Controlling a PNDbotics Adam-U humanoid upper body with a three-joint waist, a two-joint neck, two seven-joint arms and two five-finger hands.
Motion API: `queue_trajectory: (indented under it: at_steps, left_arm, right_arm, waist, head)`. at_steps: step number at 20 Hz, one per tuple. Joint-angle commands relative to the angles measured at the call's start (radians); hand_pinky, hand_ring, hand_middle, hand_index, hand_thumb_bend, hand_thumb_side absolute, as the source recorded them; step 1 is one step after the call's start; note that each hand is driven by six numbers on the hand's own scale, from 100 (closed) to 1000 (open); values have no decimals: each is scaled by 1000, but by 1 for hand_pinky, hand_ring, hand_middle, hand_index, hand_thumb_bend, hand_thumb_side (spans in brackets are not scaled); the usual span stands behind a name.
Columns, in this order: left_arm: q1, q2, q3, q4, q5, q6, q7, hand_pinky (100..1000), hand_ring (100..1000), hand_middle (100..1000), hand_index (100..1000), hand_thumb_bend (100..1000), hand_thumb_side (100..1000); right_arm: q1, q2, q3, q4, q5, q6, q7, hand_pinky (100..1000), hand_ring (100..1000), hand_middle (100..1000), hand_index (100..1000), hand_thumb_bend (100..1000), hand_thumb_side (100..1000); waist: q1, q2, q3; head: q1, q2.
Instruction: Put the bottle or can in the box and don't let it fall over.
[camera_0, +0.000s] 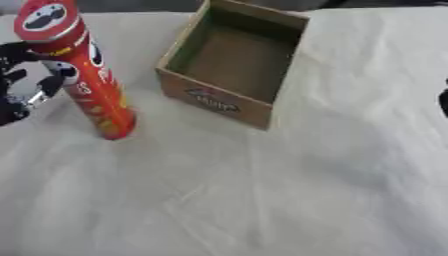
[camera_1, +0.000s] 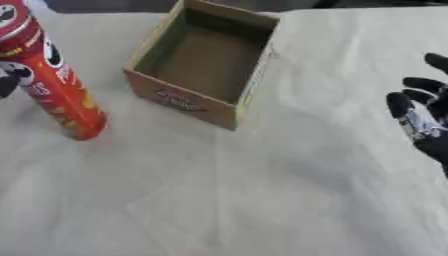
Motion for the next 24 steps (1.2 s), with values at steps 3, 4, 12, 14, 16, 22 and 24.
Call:
queue_trajectory:
  at_steps: [3, 4, 12, 14, 16, 22, 24]
  left_arm:
    - [-28, 31, 3, 11, -10, 1, 4, 1000, 1000, 747, 858, 569, 276]
    - [-31, 30, 3, 12, -12, -1, 6, 1000, 1000, 750, 858, 574, 281]
    - [-54, 17, 2, 26, -14, -1, 22, 1000, 1000, 752, 871, 583, 337]
    - [-60, 13, 3, 29, -16, -6, 31, 1000, 1000, 749, 866, 592, 338]
    - [-65, 8, 3, 34, -19, -13, 41, 1000, 1000, 747, 860, 593, 353]
    - [-63, 5, -3, 36, -26, -34, 4, 1000, 1000, 775, 881, 602, 404]
    - [-64, 4, -2, 35, -37, -35, -15, 1000, 1000, 783, 890, 599, 395]
  right_arm:
    - [-6, -26, -3, -19, -6, -3, 4, 763, 739, 862, 791, 474, 159]
    - [-6, -26, -3, -19, -6, -2, 4, 763, 739, 862, 791, 473, 159]
    - [-6, -23, -3, -19, -5, -2, 5, 762, 736, 860, 789, 469, 160]
    - [-6, -22, -2, -19, -4, -1, 6, 762, 735, 859, 788, 468, 160]
    - [-7, -21, -2, -19, -4, 0, 6, 762, 734, 858, 787, 467, 160]
    - [-7, -19, -2, -19, -2, 1, 5, 761, 731, 856, 786, 464, 161]
    - [-7, -19, -2, -19, -3, 2, 5, 761, 730, 855, 786, 463, 162]
  waist:
    - [-3, -22, 0]
    - [-3, -22, 0]
    - [-5, -23, -2]
    - [-5, -22, -2]
    - [-6, -21, -4]
    - [-6, -18, -5]
    - [-6, -18, -5]
  head:
    - [-1, -16]
    - [-1, -17]
    - [-2, -27]
    - [-3, -29]
    - [-4, -30]
    - [-15, -25]
    - [-16, -24]
